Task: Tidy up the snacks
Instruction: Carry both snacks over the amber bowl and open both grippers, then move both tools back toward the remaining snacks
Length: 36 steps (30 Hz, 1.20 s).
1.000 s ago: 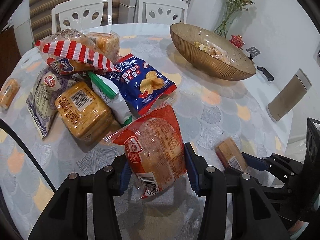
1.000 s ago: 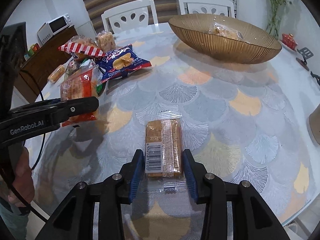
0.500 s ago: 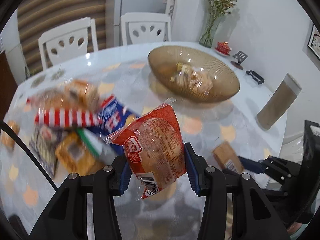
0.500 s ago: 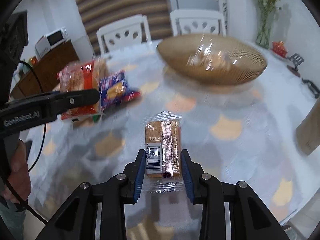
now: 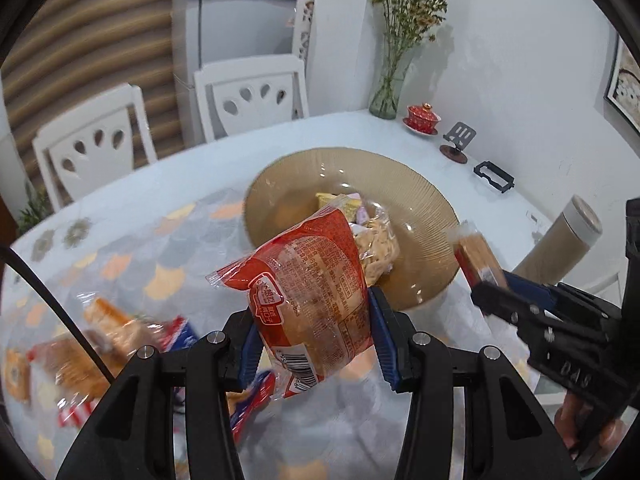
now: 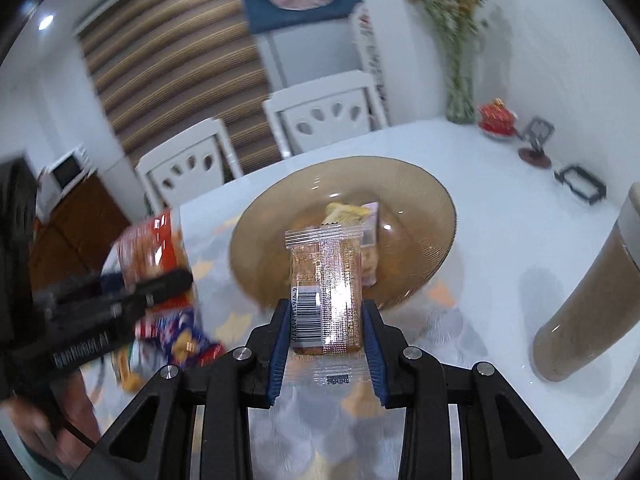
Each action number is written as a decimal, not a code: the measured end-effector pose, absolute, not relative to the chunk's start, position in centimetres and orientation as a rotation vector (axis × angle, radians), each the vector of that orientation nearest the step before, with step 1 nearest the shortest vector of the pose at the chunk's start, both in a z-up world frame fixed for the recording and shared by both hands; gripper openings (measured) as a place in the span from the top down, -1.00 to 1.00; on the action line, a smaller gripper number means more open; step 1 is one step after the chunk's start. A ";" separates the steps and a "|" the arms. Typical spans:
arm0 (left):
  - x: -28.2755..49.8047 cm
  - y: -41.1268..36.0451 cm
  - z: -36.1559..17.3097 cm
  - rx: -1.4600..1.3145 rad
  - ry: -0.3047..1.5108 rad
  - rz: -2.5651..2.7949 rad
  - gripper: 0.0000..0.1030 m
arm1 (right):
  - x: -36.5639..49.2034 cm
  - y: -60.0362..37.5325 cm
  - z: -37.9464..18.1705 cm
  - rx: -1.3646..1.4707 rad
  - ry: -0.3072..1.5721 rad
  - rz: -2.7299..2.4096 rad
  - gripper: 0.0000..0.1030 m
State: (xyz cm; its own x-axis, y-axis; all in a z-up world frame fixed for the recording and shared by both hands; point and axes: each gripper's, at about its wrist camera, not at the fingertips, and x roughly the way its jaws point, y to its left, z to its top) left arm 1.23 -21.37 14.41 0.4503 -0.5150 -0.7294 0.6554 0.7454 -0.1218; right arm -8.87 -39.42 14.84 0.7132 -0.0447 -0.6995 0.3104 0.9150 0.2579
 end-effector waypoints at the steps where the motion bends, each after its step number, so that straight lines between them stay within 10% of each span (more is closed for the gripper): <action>1: 1.6 -21.9 14.2 0.183 0.844 -0.735 0.13 | -8.4 -40.2 15.0 0.393 0.759 -0.220 0.35; 11: 5.4 -26.9 12.7 0.182 0.886 -0.776 0.12 | -3.4 -44.5 15.8 0.475 0.754 -0.364 0.35; 15: 6.4 -27.6 13.2 0.163 0.860 -0.757 -0.57 | -2.1 -46.3 14.6 0.533 0.792 -0.393 0.11; 36: -1.4 -9.1 15.6 -0.026 0.787 -0.566 -0.57 | -6.2 -37.1 15.1 0.489 0.809 -0.135 0.05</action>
State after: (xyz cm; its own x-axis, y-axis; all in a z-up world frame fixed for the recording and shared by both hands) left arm -1.42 -9.13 15.63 0.5661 -0.4906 -0.6625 0.4715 0.8519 -0.2279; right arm -6.18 -37.07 15.11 0.6887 0.0675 -0.7219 0.2990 0.8806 0.3676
